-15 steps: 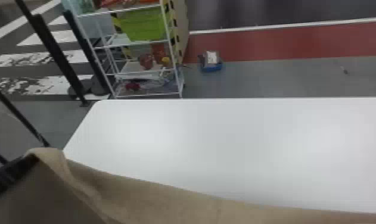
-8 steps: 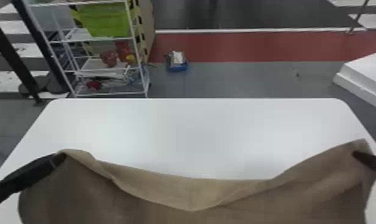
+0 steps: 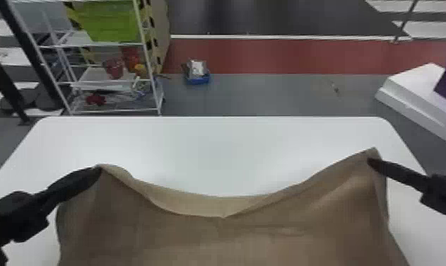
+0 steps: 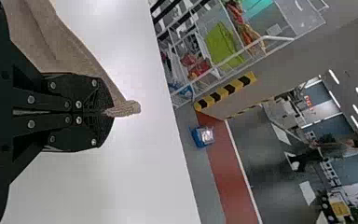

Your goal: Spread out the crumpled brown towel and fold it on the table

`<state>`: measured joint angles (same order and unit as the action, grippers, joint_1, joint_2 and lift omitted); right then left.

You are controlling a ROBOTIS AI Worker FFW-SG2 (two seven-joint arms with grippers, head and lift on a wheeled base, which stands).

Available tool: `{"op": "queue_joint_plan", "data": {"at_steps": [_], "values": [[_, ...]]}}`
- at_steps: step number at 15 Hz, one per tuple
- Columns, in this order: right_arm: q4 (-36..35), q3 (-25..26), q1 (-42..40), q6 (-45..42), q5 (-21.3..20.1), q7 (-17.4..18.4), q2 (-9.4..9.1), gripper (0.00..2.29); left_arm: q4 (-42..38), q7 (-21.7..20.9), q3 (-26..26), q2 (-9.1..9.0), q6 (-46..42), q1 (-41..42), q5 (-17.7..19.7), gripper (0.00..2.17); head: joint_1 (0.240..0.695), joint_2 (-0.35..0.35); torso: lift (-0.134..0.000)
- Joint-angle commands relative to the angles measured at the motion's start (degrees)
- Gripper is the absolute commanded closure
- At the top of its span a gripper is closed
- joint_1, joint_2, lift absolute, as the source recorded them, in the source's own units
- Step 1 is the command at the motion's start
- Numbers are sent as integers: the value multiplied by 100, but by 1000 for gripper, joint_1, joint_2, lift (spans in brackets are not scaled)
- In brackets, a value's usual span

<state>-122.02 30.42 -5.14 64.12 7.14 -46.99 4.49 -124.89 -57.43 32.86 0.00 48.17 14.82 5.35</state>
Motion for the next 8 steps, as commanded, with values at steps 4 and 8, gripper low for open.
{"op": "queue_joint_plan", "data": {"at_steps": [4, 8], "values": [[1427, -625, 584, -1177, -459, 182, 439, 1119, 1247, 390, -280, -15, -1041, -550, -439, 1713, 695, -25, -124], [1805, -713, 575, -2021, -661, 595, 439, -1, 1617, 847, -262, 44, -1393, -638, -447, 103, 695, -15, -124]]}}
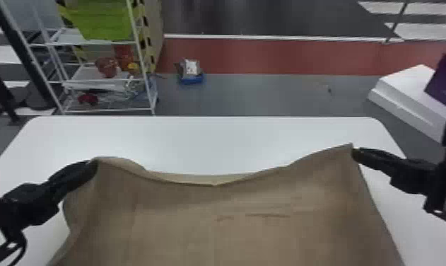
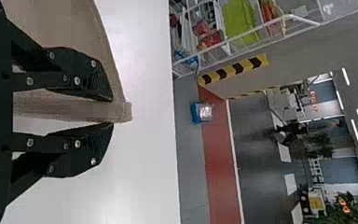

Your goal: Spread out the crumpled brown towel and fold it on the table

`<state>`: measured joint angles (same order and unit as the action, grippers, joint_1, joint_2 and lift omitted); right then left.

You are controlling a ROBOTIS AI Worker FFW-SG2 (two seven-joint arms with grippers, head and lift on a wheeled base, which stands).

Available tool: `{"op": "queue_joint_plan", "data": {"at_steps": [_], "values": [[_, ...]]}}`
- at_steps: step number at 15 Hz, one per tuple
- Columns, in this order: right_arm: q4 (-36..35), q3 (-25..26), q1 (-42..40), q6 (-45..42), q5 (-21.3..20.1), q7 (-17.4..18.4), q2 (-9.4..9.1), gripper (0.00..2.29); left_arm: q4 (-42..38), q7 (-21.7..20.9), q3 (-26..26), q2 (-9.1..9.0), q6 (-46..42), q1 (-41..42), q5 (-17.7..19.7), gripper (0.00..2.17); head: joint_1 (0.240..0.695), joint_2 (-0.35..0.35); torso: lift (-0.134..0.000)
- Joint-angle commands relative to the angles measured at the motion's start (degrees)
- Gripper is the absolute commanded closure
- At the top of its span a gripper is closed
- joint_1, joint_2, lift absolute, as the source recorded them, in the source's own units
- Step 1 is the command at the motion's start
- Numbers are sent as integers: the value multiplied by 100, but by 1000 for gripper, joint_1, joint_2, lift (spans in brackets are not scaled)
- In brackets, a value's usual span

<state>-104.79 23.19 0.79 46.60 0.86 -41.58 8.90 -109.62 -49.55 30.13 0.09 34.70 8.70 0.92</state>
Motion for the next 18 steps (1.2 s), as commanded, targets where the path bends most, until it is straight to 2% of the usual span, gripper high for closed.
{"op": "queue_joint_plan", "data": {"at_steps": [1, 3, 4, 7, 9, 11, 13, 14, 16, 18], "values": [[72, 54, -79, -409, -42, 150, -2, 22, 117, 182, 1, 70, -46, -26, -66, 16, 695, -15, -124], [-139, 273, -343, -726, 99, 159, -11, 33, 117, 261, 10, 79, -275, -18, -268, 19, 695, -15, -124], [-420, 405, -598, -866, 310, 150, -11, 39, 117, 332, 45, 79, -503, 26, -268, 19, 695, -17, -124], [-1545, 818, -1565, -726, 1232, -263, -37, 83, 29, 525, 274, 70, -784, 132, -110, 22, 695, -8, -124], [-2116, 985, -2215, -796, 1584, -544, -99, 495, -226, 508, 353, 61, -802, 448, 198, 29, 695, 33, -124], [-2283, 1082, -2409, -902, 1637, -764, -292, 502, -402, 490, 335, 35, -784, 598, 374, 33, 695, 58, -124], [-2266, 1091, -2426, -919, 1575, -720, -345, 488, -622, 464, 265, -18, -749, 747, 444, 29, 695, 68, -124], [-2230, 1056, -2426, -1113, 1505, -694, -354, 407, -630, 472, 221, 0, -661, 721, 514, 29, 695, 60, -124], [-2028, 1003, -2206, -1447, 1356, -720, -336, 397, -525, 472, 133, 96, -415, 378, 409, 29, 695, 44, -124], [-1809, 932, -1820, -1499, 1083, -790, -310, 394, 64, 393, 37, 466, 42, -167, 418, 33, 695, 33, -124]]}}
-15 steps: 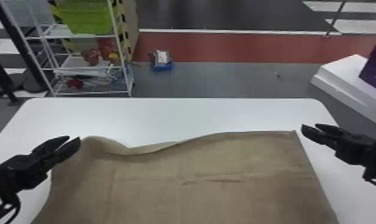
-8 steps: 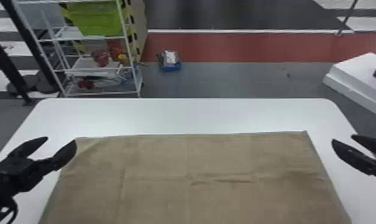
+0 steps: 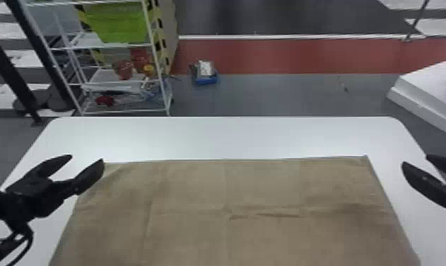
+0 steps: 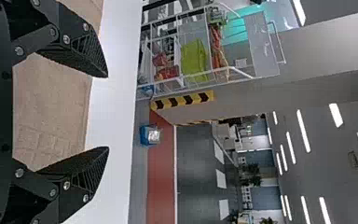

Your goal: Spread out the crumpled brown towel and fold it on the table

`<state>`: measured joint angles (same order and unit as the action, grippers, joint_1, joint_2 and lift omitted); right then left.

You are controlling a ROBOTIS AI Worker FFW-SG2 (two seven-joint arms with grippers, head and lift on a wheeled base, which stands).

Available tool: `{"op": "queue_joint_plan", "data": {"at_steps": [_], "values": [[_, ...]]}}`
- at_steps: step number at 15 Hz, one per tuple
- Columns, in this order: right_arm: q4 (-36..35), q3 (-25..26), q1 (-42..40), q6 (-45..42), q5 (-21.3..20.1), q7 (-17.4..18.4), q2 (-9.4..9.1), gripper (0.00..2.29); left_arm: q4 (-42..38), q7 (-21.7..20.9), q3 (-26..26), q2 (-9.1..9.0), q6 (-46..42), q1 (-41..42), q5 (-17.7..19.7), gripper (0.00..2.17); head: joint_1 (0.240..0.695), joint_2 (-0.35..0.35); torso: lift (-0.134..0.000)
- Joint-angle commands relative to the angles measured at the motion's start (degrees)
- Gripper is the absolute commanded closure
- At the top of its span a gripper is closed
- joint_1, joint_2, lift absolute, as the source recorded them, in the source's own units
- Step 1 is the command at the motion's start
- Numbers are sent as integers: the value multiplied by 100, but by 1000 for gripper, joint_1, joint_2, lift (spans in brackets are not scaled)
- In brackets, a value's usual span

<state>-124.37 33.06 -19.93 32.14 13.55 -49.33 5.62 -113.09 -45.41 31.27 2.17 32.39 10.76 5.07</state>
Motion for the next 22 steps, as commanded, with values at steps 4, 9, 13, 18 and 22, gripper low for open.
{"op": "queue_joint_plan", "data": {"at_steps": [4, 9, 13, 18, 22], "values": [[176, -46, 305, -317, -230, -156, -17, 394, 1923, 67, -613, 944, -43, -1366, -533, 29, 695, 37, -124], [202, 174, 243, -616, -230, -419, -8, 394, 3355, 199, -921, 1655, -940, -1876, -982, 161, 695, 82, -124], [273, 262, 305, -651, -204, -472, 36, 394, 3707, -231, -1018, 2016, -904, -1981, -982, 377, 695, 102, -124], [290, 183, 305, -809, -248, -472, -8, 394, 3698, -970, -1000, 2209, -254, -2087, -727, 397, 695, 106, -124], [202, 244, 191, -880, -186, -551, -8, 394, 3971, -829, -1334, 2165, -395, -2183, -841, 397, 695, 101, -124]]}}
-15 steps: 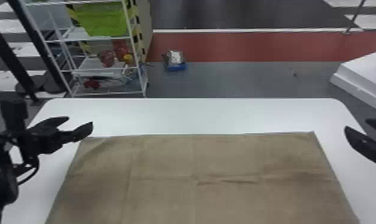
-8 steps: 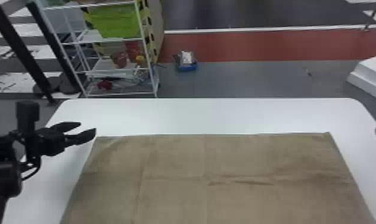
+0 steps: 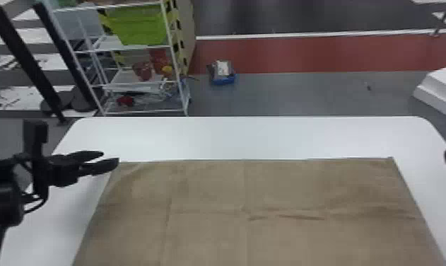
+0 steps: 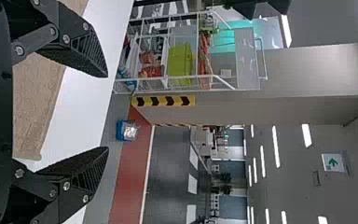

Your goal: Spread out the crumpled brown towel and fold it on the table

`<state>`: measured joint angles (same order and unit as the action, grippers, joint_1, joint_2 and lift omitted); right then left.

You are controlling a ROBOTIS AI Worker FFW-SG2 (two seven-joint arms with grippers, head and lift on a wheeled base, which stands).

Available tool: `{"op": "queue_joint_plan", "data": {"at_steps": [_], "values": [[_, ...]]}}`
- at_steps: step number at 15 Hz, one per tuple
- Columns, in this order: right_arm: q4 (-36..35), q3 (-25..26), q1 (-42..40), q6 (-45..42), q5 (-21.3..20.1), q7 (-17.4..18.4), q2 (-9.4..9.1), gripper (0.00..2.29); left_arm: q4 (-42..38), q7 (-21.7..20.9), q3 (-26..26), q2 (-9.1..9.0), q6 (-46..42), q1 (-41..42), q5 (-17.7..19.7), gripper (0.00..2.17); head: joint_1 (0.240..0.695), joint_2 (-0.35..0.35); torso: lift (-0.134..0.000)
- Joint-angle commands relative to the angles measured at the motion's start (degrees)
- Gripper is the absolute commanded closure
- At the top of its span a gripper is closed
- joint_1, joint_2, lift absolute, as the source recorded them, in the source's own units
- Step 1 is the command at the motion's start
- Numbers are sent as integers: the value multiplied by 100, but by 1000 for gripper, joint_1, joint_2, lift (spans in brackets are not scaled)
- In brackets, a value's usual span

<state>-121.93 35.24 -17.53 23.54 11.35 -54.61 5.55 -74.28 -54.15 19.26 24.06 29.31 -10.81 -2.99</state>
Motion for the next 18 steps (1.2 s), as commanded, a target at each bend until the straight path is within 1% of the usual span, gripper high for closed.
{"op": "queue_joint_plan", "data": {"at_steps": [1, 2, 5, 7, 12, 14, 16, 18], "values": [[-77, 45, -93, -55, 78, -23, -2, 394, 151, 133, -265, -42, -192, -44, -115, 397, 695, 96, -124], [-86, 71, -119, -73, 104, -23, -2, 394, 221, 221, -353, -60, -333, -62, -202, 397, 695, 92, -124], [-59, 124, -119, -143, 113, -41, 7, 394, 309, 203, -379, -69, -403, -97, -202, 421, 695, 78, -124], [-15, 124, -84, -161, 113, -41, 16, 394, 300, 194, -423, -77, -368, -97, -220, 643, 695, 68, -124], [46, 97, -14, -161, 113, -41, 16, 394, 239, 71, -379, -69, -104, -141, -299, 640, 695, 60, -124], [46, 106, -14, -196, 122, -41, 16, 394, 247, 80, -370, -33, -122, -176, -413, 640, 695, 63, -124], [46, 97, -5, -196, 122, -41, 16, 394, 247, 71, -344, 28, -104, -185, -413, 640, 695, 70, -124], [37, 80, 4, -196, 122, -41, 16, 394, 247, 63, -344, 37, -104, -176, -501, 640, 695, 77, -124]]}}
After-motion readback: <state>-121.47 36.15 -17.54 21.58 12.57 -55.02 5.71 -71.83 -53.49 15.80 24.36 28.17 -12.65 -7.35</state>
